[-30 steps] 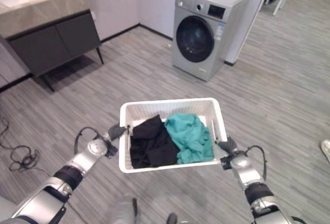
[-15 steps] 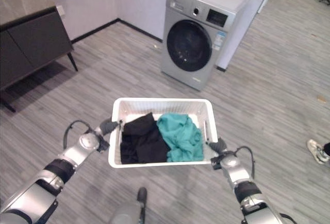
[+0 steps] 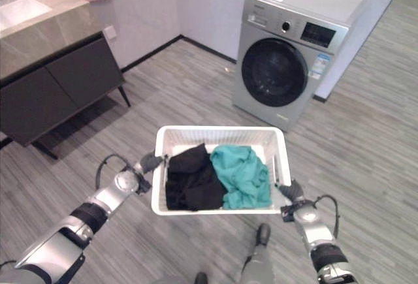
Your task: Grab the laundry basket,head to the washer,open it,put in the laundry and shut it.
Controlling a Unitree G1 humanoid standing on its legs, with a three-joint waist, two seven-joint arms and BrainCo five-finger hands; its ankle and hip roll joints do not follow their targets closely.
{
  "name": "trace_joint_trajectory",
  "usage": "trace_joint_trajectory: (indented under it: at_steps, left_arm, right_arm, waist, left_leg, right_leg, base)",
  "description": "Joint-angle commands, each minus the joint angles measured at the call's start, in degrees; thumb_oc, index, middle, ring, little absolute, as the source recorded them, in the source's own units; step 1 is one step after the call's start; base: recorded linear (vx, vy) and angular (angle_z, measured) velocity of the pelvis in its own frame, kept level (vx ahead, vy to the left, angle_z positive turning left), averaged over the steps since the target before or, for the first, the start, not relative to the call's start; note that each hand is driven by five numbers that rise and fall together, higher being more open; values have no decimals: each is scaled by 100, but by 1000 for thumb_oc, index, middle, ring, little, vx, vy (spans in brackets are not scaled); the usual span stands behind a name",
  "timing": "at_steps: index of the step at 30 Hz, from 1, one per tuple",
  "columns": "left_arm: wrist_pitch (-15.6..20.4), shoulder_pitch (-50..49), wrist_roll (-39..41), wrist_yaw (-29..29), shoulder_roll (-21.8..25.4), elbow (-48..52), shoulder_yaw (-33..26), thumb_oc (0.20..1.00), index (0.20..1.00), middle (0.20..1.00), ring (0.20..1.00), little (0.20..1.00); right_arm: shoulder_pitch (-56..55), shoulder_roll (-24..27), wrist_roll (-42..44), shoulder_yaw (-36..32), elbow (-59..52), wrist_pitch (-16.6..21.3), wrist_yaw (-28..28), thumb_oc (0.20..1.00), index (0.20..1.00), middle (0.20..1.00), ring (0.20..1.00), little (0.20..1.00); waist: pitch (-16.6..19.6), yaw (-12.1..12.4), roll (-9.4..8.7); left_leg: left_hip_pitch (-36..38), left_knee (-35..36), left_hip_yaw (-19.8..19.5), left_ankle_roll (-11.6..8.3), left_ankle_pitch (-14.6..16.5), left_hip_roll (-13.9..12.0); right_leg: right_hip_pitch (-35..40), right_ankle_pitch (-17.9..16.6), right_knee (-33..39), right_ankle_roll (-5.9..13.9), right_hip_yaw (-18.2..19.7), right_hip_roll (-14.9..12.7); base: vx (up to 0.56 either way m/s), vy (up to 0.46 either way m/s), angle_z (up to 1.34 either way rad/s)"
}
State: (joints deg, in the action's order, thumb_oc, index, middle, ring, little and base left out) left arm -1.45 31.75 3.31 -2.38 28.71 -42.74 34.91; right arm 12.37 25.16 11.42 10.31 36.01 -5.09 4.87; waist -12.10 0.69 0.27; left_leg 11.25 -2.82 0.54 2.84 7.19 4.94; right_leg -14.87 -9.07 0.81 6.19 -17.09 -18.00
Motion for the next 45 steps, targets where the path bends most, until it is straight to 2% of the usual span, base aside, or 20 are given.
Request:
trace_joint_trajectory:
  at_steps: [1,3,5,6,7,8,9,10,11,12,14,15,16,18,19,20,25,35,45]
  left_arm:
    - [348,394,-257,-116,86,-41,-263,200,200,200,200,200]
    - [380,321,-277,-129,40,-59,-299,200,200,200,200,200]
    - [391,225,-209,-129,24,-25,-359,200,200,200,200,200]
    - [374,203,-169,-140,18,-8,-396,200,200,200,200,200]
    - [349,224,-111,-115,-12,-16,-410,200,200,200,200,200]
    - [349,232,-109,-115,-12,-18,-407,200,200,200,200,200]
    - [340,219,-64,-105,-18,28,-460,200,200,200,200,200]
    - [350,209,-13,-104,-10,24,-476,200,200,200,200,200]
    - [333,191,47,-98,-5,56,-496,200,200,200,200,200]
    - [324,193,76,-100,11,99,-522,200,200,200,200,200]
    - [299,171,94,-117,34,122,-569,200,200,200,200,200]
    - [325,182,112,-161,61,104,-627,200,200,200,200,200]
    - [326,212,127,-152,82,76,-622,200,200,200,200,200]
    - [350,230,137,-181,117,25,-649,200,200,200,200,200]
    - [371,235,149,-170,128,-1,-634,200,200,200,200,200]
    - [377,255,154,-167,127,-35,-607,200,200,200,200,200]
    - [397,280,78,-146,33,-299,-408,200,200,200,200,200]
    - [455,274,-31,-167,28,-422,-405,200,200,200,200,200]
    - [489,181,-115,-151,-39,-460,-424,200,200,200,200,200]
  right_arm:
    - [373,313,378,-429,-579,723,-281,200,200,200,200,200]
    - [300,367,330,-379,-703,715,-339,200,200,200,200,200]
    - [307,433,367,-335,-678,707,-343,200,200,200,200,200]
    - [357,457,448,-298,-676,725,-335,200,200,200,200,200]
    - [409,484,517,-290,-655,733,-320,200,200,200,200,200]
    - [415,486,520,-293,-651,735,-320,200,200,200,200,200]
    - [483,572,489,-235,-645,750,-271,200,200,200,200,200]
    - [532,609,487,-236,-600,745,-241,200,200,200,200,200]
    - [543,626,489,-239,-599,721,-208,200,200,200,200,200]
    - [515,630,519,-267,-616,710,-198,200,200,200,200,200]
    - [471,641,493,-272,-635,707,-183,200,200,200,200,200]
    - [491,683,476,-289,-557,707,-177,200,200,200,200,200]
    - [518,693,452,-278,-477,708,-183,200,200,200,200,200]
    - [557,658,305,-224,-379,715,-148,200,200,200,200,200]
    - [543,645,273,-235,-325,724,-147,200,200,200,200,200]
    - [523,620,263,-236,-238,730,-148,200,200,200,200,200]
    - [327,491,254,-347,11,768,-112,200,200,200,200,200]
    - [50,481,183,-535,124,762,-221,200,200,200,200,200]
    - [-140,455,150,-628,21,813,-290,200,200,200,200,200]
  waist:
    - [591,-41,-140]
    - [706,-126,-88]
    - [738,-144,-83]
    - [696,-128,-127]
    - [654,-108,-170]
    - [650,-117,-151]
    - [505,23,-198]
    - [468,49,-239]
    - [421,96,-296]
    - [399,132,-321]
    - [372,252,-343]
    - [362,318,-296]
    - [375,375,-296]
    - [376,559,-181]
    - [385,590,-157]
    - [403,577,-129]
    - [545,563,-74]
    - [707,418,-74]
    - [797,320,-44]
  left_leg:
    - [-149,-463,36,-425,586,-602]
    - [5,-715,30,-564,532,-787]
    - [-171,-1522,47,-749,30,-1094]
    - [-465,-2279,35,-806,-269,-1191]
    - [-797,-2936,-14,-795,-475,-1243]
    - [-847,-3014,-37,-802,-446,-1265]
    - [-1252,-3888,-55,-764,-656,-1330]
    - [-1489,-4145,-41,-765,-783,-1389]
    - [-1650,-4089,36,-739,-871,-1501]
    - [-1770,-3919,132,-716,-789,-1580]
    - [-2011,-3471,211,-696,-622,-1583]
    - [-2084,-3031,147,-735,-574,-1598]
    - [-2043,-2461,76,-761,-684,-1555]
    - [-1899,-1155,-381,-858,-764,-1490]
    - [-1871,-917,-511,-913,-883,-1466]
    - [-1790,-778,-489,-907,-861,-1478]
    - [-1399,-378,-312,-870,-848,-1361]
    - [-1131,73,-16,-633,-731,-1142]
    - [-961,208,44,-564,-677,-1049]
  right_leg:
    - [605,-85,-97,672,224,-108]
    - [638,-103,-305,623,209,68]
    - [764,74,-412,454,120,304]
    - [886,163,-407,327,90,396]
    - [1014,264,-377,186,60,520]
    - [1009,263,-379,178,44,539]
    - [1283,452,-287,-51,57,809]
    - [1367,520,-236,-135,17,868]
    - [1467,589,-191,-187,20,917]
    - [1560,646,-133,-190,22,964]
    - [1709,736,-17,-152,93,1037]
    - [1800,800,26,-106,168,1114]
    - [1830,806,51,-78,233,1099]
    - [2027,895,149,3,374,1211]
    - [2090,910,159,15,401,1211]
    - [2146,933,169,28,394,1222]
    - [2292,983,157,86,378,1085]
    - [2053,887,59,310,531,810]
    - [2083,878,34,379,516,728]
  base:
    - [493,-160,15]
    - [471,-199,37]
    - [351,-268,9]
    - [224,-313,-30]
    - [134,-233,-35]
    - [187,-303,-36]
    - [166,-261,-34]
    - [249,-325,-37]
    - [184,-167,-54]
    - [228,-106,-42]
    - [237,-4,-21]
    - [213,80,-40]
    - [249,124,-63]
    - [264,136,-89]
    - [219,103,-87]
    - [241,130,-81]
    - [150,157,-38]
    - [24,107,-15]
    - [14,39,-10]
